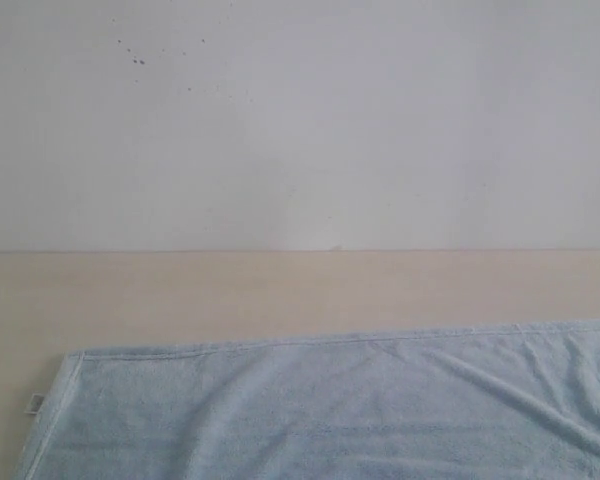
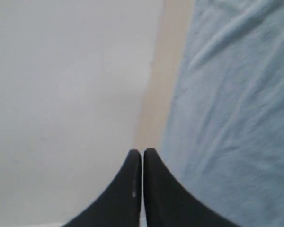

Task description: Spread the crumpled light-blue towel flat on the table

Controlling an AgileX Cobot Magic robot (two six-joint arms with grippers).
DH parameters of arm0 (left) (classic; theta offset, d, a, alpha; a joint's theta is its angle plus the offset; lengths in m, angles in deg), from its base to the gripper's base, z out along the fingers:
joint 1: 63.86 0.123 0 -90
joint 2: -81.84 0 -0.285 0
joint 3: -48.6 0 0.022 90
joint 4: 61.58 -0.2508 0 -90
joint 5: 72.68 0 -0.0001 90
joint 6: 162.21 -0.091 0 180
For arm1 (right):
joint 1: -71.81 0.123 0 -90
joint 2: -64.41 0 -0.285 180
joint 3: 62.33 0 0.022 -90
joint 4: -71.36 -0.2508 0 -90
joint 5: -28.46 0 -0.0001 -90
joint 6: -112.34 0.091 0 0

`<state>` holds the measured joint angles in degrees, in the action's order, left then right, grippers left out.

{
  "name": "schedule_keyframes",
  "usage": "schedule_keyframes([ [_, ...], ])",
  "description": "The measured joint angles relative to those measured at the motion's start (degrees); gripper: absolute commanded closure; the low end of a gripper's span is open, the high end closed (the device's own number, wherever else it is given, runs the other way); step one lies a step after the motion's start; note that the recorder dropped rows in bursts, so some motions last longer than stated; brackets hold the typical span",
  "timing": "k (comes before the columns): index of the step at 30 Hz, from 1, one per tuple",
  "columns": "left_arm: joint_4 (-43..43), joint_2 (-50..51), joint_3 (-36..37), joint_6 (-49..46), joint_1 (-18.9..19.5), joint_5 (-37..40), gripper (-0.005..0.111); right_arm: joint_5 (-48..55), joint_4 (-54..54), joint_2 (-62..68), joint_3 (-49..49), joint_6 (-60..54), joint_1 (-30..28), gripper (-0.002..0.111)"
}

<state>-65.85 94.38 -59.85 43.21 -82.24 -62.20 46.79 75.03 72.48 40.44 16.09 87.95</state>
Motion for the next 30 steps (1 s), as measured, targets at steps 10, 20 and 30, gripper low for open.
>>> schedule_keyframes([
  [10, 0.0, 0.0, 0.0, 0.0, 0.0, 0.0, 0.103, 1.5, 7.3, 0.0, 0.0, -74.5, -0.1, 0.107],
  [20, 0.0, 0.0, 0.0, 0.0, 0.0, 0.0, 0.103, 1.5, 7.4, 0.0, 0.0, -74.8, -0.1, 0.107],
  [30, 0.0, 0.0, 0.0, 0.0, 0.0, 0.0, 0.103, 1.5, 6.2, 0.0, 0.0, -74.1, -0.1, 0.107],
])
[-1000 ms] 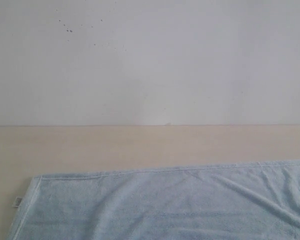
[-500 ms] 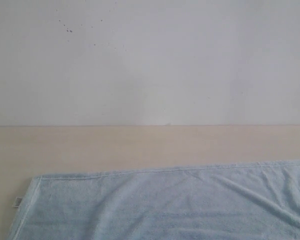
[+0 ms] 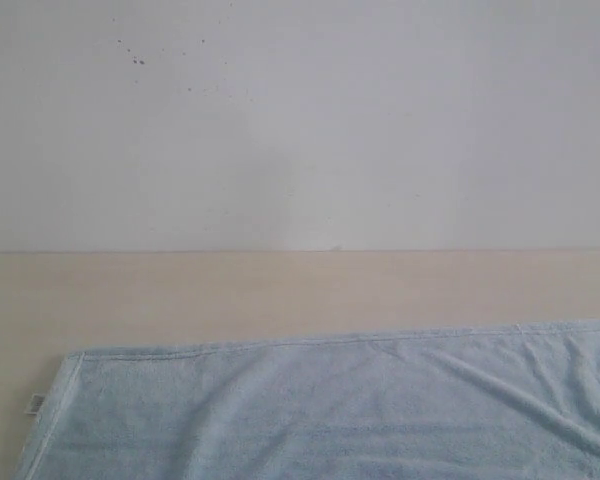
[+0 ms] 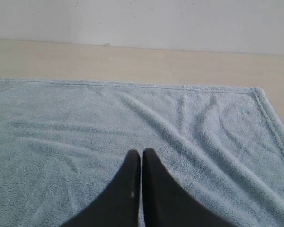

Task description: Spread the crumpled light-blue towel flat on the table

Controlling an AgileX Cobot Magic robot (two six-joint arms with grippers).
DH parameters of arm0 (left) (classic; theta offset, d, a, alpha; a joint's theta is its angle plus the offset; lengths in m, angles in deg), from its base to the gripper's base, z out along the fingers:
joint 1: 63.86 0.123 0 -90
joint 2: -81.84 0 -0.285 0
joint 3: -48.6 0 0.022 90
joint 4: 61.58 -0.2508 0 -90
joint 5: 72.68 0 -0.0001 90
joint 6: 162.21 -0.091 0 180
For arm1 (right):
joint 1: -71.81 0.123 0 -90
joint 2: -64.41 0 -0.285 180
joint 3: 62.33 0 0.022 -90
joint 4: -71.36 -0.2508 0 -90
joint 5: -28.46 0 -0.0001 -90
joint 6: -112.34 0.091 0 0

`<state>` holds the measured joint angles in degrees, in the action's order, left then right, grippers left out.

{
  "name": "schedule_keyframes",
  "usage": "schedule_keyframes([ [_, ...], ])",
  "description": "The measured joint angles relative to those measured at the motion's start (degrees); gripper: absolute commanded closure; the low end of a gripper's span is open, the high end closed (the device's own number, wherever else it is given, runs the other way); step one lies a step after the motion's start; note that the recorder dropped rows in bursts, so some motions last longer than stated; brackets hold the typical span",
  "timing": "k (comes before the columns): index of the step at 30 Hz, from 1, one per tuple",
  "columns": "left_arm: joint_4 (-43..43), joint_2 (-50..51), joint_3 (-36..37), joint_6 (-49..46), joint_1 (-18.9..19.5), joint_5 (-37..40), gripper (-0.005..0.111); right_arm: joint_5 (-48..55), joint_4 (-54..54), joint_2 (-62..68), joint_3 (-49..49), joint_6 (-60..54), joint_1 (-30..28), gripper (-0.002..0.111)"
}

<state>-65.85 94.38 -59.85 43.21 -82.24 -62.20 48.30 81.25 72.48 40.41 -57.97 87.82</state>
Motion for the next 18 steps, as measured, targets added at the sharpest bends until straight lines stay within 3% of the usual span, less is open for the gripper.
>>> schedule_keyframes([
  [10, 0.0, -0.2, 0.0, 0.0, 0.1, 0.2, 0.103, 0.0, -0.1, 0.0, 0.0, 0.0, 0.0, 0.107],
  [12, -0.4, -2.3, 0.0, -1.4, 1.5, 3.0, 0.103, 0.0, -0.1, 0.0, 0.0, 0.0, 0.0, 0.107],
  [16, -0.7, -4.3, 0.0, -19.8, 7.7, 6.4, 0.103, 0.0, -0.2, 0.0, 0.0, 0.0, 0.0, 0.107],
  [18, 1.0, -4.5, 0.3, -24.1, 10.0, 7.6, 0.103, 0.0, -0.2, 0.0, 0.0, 0.0, 0.0, 0.107],
])
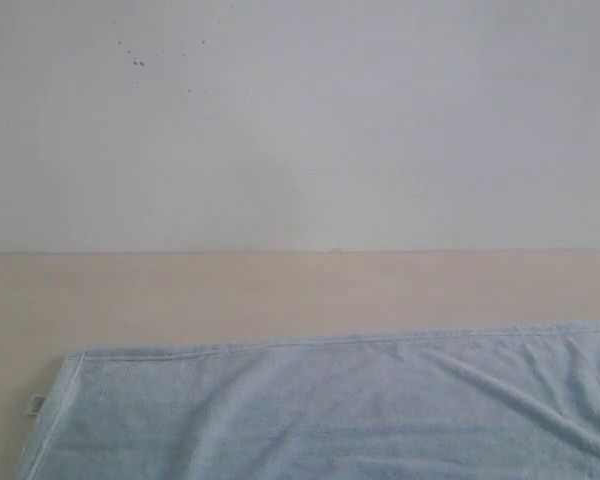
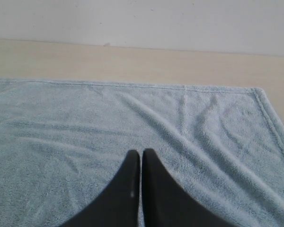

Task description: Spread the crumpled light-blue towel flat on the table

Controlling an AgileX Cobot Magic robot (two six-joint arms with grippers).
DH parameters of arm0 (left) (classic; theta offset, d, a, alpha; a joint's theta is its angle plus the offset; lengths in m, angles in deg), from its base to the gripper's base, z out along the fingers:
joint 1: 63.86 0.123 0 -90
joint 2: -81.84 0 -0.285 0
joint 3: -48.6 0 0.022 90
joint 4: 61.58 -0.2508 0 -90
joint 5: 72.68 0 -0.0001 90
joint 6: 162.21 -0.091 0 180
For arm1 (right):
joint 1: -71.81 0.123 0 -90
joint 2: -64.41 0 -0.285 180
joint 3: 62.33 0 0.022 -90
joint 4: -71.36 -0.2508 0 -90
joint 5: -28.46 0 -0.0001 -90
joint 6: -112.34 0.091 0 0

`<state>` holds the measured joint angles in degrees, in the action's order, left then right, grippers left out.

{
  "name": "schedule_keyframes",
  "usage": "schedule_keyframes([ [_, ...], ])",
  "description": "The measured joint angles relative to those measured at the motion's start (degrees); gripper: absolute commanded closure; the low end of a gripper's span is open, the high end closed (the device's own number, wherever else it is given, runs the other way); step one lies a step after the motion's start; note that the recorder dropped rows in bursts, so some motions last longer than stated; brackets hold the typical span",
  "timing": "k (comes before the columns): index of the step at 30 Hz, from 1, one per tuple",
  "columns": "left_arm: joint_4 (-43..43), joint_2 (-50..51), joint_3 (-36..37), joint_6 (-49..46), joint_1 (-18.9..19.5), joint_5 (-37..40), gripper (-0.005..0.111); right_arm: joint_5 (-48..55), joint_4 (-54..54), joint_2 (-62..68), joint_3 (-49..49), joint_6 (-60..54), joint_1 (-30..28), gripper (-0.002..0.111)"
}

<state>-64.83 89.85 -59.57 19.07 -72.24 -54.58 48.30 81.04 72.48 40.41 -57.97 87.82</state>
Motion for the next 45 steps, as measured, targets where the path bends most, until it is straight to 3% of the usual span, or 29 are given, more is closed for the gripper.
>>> schedule_keyframes([
  [7, 4.1, -0.1, 5.2, -2.2, 1.7, 2.5, 0.103, -0.1, 0.0, 0.0, 0.0, 0.0, 0.0, 0.107],
  [45, 4.5, -0.1, 5.2, -4.2, 1.7, 2.5, 0.103, -0.2, 0.0, 0.0, 0.0, 0.1, 0.0, 0.107],
])
